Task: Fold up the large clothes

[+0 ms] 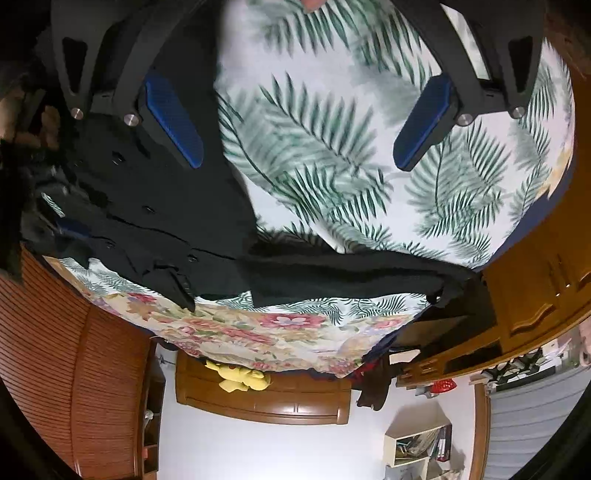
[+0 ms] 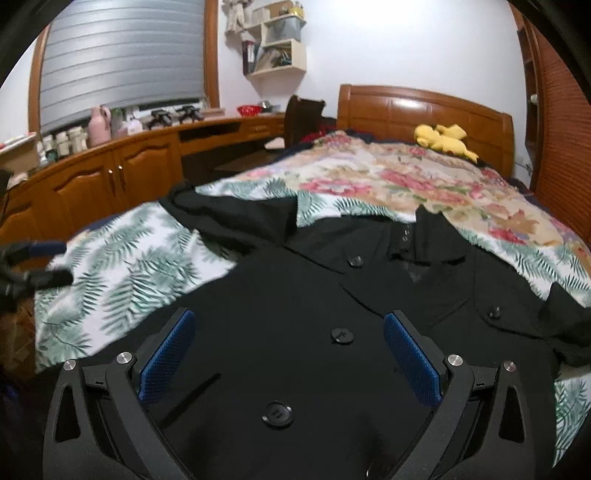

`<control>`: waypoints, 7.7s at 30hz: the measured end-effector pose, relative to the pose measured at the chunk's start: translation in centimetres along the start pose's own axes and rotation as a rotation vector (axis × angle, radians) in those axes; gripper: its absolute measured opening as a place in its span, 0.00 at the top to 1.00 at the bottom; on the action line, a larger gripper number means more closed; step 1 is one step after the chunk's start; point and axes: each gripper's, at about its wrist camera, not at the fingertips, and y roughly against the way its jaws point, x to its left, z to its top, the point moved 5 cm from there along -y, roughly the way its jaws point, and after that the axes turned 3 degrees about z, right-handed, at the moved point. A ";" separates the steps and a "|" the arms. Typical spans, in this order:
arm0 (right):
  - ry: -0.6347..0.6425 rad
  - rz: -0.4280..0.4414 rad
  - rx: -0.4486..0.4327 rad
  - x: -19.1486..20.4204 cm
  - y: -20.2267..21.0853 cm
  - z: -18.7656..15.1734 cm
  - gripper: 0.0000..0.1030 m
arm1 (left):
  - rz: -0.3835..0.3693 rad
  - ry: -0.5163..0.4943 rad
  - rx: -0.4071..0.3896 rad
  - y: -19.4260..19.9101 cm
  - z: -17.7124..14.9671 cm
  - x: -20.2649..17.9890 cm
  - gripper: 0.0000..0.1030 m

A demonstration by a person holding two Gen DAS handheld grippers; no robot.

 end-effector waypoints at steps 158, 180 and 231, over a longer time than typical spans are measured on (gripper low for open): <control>0.000 -0.239 0.102 -8.4 6.6 -6.8 0.00 | -0.088 0.037 0.192 -10.8 4.1 -2.7 0.63; 0.016 -0.241 0.113 -8.0 6.3 -6.9 0.00 | -0.060 -0.036 0.148 -12.3 7.4 -6.2 0.99; -0.129 -0.308 0.005 -13.3 19.9 -8.6 0.00 | -0.366 -0.279 -0.112 10.6 1.5 -23.4 0.66</control>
